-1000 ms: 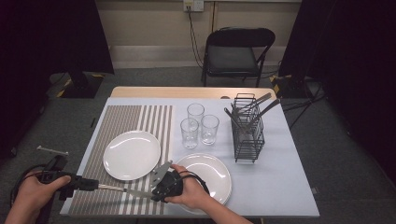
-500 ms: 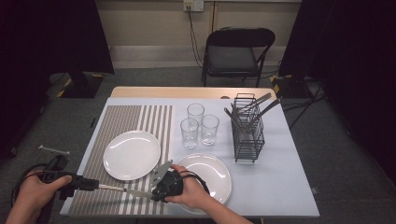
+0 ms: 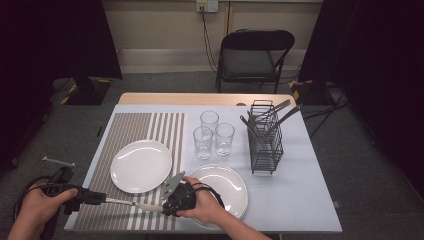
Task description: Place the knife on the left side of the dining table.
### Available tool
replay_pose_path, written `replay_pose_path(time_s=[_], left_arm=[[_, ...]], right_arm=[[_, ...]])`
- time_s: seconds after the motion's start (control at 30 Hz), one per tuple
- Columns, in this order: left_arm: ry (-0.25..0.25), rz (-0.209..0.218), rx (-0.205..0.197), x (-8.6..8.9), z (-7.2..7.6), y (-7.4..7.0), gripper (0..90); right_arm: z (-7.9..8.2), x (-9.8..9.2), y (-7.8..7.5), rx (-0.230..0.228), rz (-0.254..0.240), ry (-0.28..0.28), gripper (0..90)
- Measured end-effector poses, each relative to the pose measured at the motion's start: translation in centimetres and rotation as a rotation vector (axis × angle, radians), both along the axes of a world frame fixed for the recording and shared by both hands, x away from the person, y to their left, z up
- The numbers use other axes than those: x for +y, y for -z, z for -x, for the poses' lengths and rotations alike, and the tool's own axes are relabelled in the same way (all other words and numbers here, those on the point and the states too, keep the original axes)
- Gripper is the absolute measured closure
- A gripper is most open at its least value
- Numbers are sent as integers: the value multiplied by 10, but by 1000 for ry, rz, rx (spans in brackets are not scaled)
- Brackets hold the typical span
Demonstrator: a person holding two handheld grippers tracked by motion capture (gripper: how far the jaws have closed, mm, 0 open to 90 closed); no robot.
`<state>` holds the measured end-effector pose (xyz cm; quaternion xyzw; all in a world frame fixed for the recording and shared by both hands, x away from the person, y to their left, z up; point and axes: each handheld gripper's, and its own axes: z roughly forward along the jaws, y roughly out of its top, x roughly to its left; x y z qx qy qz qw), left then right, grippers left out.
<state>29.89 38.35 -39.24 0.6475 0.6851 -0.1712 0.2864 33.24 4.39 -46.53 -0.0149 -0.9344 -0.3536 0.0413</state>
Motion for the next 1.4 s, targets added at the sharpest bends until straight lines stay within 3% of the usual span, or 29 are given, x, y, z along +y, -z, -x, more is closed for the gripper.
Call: replay_pose_path(time_s=[0.3, 0.37, 0.53, 0.57, 0.63, 0.73, 1.03, 1.13, 1.27, 1.33, 1.4], left_arm=[[0, -17, 3, 0, 0, 1, 674], [-39, 0, 17, -4, 0, 1, 671], [-8, -19, 3, 0, 0, 3, 665], [-27, -6, 17, -1, 0, 4, 664], [-12, -24, 1, 1, 0, 6, 661], [-10, -33, 10, 2, 0, 7, 657], [-42, -28, 26, 0, 1, 8, 656], [-25, -29, 28, 2, 1, 9, 656], [-49, -18, 29, 1, 0, 10, 654], [-25, -40, 29, 3, 0, 10, 653], [-35, -29, 34, 2, 0, 11, 653]], right_arm=[[0, 0, 0, -1, 1, 1, 759], [0, 0, 0, -1, 1, 2, 760], [1, 0, 0, -2, 2, 3, 760], [1, 0, 0, -1, 3, 4, 760], [1, 0, 0, -2, 3, 4, 762], [1, 0, 0, -6, 6, 4, 763], [1, 0, 0, -6, 7, 6, 765], [1, 0, 0, -7, 3, 6, 765], [1, 0, 0, -7, 2, 7, 766], [1, 0, 0, -6, 2, 8, 766], [1, 0, 0, -7, 2, 8, 767]])
